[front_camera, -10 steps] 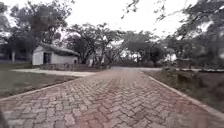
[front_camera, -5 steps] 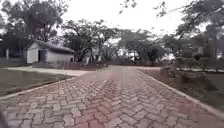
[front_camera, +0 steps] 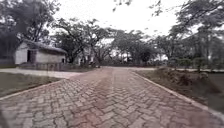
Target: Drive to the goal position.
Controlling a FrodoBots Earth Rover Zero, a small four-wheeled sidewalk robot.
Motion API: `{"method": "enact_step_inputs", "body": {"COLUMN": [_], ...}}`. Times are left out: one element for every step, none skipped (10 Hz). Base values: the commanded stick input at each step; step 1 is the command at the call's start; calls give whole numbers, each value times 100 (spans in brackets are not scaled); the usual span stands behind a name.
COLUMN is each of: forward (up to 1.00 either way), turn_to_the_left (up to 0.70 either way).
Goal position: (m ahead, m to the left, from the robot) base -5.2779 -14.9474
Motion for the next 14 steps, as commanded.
{"method": "enact_step_inputs", "body": {"forward": [70, 70, 70, 70, 70, 70, 70, 70, 70, 70, 70, 70, 70, 70], "turn_to_the_left": [0, 0, 0, 0, 0, 0, 0, 0, 0, 0, 0, -18, -25, 0]}}
